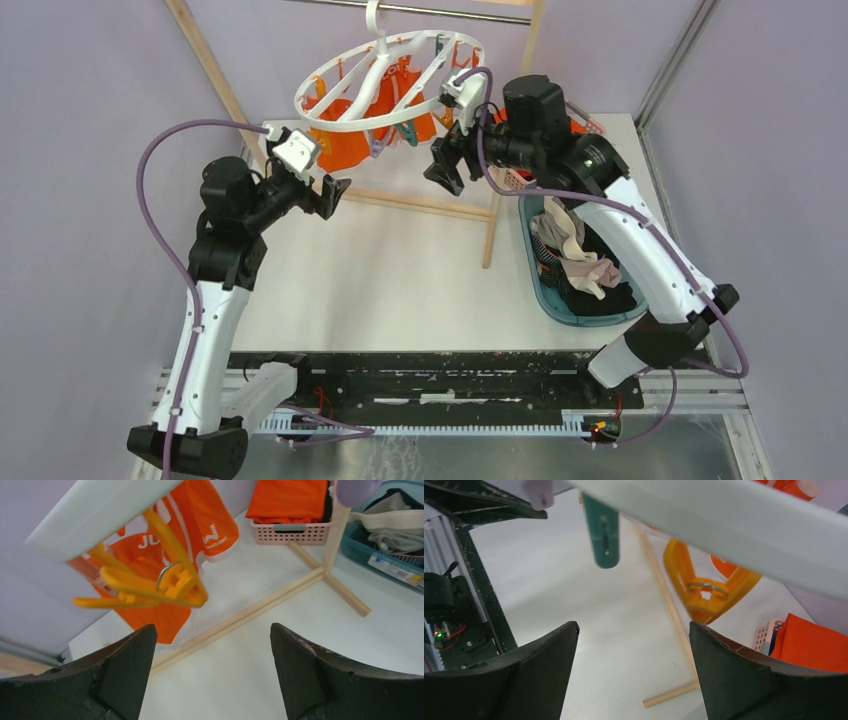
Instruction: Remove the underwear clipped to the hanger
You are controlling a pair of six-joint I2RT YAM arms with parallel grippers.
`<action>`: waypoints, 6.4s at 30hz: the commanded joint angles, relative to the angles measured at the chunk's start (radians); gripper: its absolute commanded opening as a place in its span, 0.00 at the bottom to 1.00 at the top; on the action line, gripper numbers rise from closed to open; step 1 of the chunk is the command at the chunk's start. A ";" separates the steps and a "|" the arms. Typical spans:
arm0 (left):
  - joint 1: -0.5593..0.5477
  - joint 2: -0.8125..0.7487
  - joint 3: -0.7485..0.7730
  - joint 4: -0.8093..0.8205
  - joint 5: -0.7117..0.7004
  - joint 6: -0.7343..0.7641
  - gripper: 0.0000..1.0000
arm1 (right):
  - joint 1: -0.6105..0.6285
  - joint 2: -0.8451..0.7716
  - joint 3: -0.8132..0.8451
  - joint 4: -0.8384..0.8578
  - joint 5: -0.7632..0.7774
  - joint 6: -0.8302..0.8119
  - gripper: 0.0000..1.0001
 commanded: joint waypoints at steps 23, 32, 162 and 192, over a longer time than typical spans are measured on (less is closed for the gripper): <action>-0.046 -0.010 0.010 0.037 0.435 0.053 0.81 | -0.102 0.053 0.163 0.132 0.432 0.221 0.78; -0.046 -0.072 0.071 -0.297 0.222 0.287 0.86 | -0.270 -0.031 0.060 0.134 0.317 0.260 0.77; -0.283 0.215 -0.009 0.261 0.263 0.012 0.83 | -0.220 -0.257 -0.493 0.298 -0.339 0.059 0.70; -0.305 0.208 -0.124 0.616 0.357 -0.329 0.84 | -0.039 -0.076 -0.681 0.796 -0.140 0.116 0.51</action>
